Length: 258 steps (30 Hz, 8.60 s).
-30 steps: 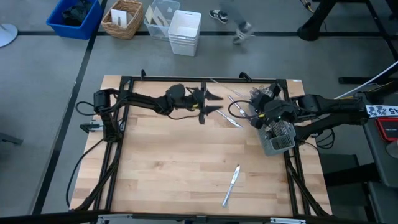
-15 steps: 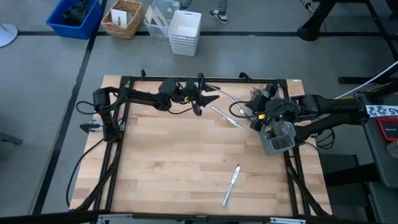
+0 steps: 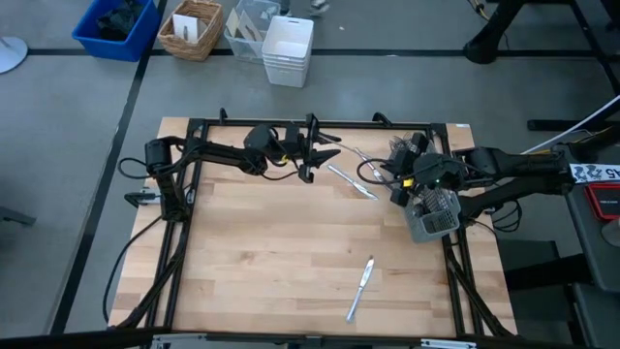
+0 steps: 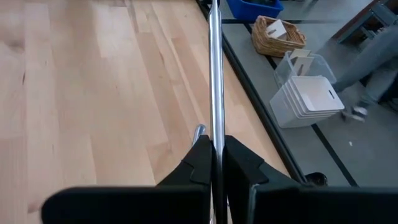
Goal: Sort silverware
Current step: Put the knife into the middle section of the utensil holder, then put the bottom knife into the middle section of the utensil holder
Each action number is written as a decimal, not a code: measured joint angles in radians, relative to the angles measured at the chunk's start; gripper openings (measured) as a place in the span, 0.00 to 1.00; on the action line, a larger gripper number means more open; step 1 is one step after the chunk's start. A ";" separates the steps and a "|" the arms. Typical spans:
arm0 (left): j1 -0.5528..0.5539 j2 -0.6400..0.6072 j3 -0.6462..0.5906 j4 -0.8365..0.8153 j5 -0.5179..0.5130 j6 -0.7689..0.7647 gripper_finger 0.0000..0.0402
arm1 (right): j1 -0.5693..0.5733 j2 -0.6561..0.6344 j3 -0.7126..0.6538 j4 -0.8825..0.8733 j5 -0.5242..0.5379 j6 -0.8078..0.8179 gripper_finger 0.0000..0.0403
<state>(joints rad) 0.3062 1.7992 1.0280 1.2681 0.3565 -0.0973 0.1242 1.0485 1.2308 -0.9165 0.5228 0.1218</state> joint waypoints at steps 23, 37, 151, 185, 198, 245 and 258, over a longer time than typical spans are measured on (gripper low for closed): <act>-0.006 0.000 0.000 0.001 0.003 0.030 0.01 | 0.000 -0.001 0.000 -0.003 -0.037 0.005 0.11; -0.015 0.000 0.000 -0.083 -0.002 0.053 0.00 | 0.000 0.000 0.000 0.003 -0.090 0.005 0.13; -0.153 0.215 0.276 -0.667 -0.260 0.220 0.29 | 0.000 0.241 0.272 -0.246 0.206 -0.009 0.00; -0.146 0.215 0.272 -0.745 -0.261 0.210 0.25 | 0.001 0.211 0.107 -0.289 0.472 0.371 0.00; -0.147 0.216 0.272 -0.766 -0.261 0.209 0.25 | 0.001 0.167 0.006 -0.285 0.580 0.517 0.00; -0.188 0.216 0.272 -0.788 -0.261 0.174 0.25 | 0.000 -0.063 -0.246 -0.248 0.246 0.685 0.11; -0.223 0.107 0.272 -1.165 -0.260 0.166 0.25 | 0.033 -0.055 -0.105 -0.039 -0.335 0.349 0.11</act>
<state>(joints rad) 0.0827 1.9065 1.3000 0.1026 0.0966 0.0689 0.1571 0.9937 1.1255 -0.9559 0.1878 0.4710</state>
